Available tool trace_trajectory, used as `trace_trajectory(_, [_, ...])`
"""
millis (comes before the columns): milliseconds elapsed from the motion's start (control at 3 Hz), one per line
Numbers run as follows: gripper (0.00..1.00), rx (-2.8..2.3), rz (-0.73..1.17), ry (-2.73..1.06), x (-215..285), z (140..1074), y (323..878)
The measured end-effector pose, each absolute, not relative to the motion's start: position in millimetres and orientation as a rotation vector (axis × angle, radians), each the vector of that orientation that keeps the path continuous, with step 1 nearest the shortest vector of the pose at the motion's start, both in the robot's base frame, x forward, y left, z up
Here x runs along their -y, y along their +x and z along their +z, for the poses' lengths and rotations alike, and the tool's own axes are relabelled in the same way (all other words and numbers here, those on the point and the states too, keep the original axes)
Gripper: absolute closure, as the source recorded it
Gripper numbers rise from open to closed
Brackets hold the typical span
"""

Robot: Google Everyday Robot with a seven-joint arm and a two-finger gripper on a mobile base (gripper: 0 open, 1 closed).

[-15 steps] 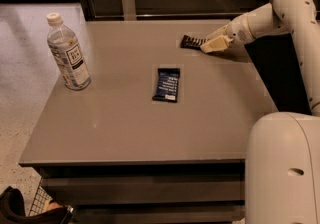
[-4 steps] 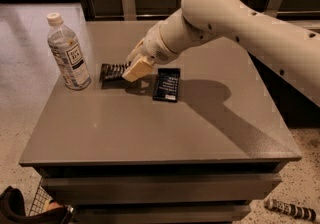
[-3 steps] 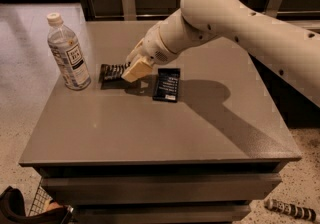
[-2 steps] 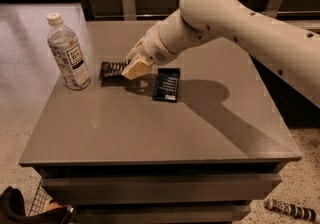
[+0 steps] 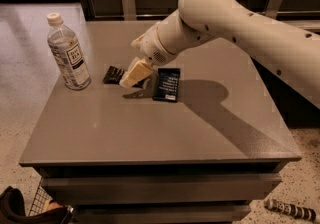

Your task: Move rxbar chocolate near blue plastic bottle

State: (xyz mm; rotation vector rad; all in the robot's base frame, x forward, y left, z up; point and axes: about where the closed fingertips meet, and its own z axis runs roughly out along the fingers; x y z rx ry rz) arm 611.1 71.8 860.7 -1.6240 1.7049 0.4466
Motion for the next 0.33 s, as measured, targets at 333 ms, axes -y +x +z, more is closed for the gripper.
trace_trajectory(333, [0.0,-1.705,0.447,-1.624,-72.1,860.6,611.0])
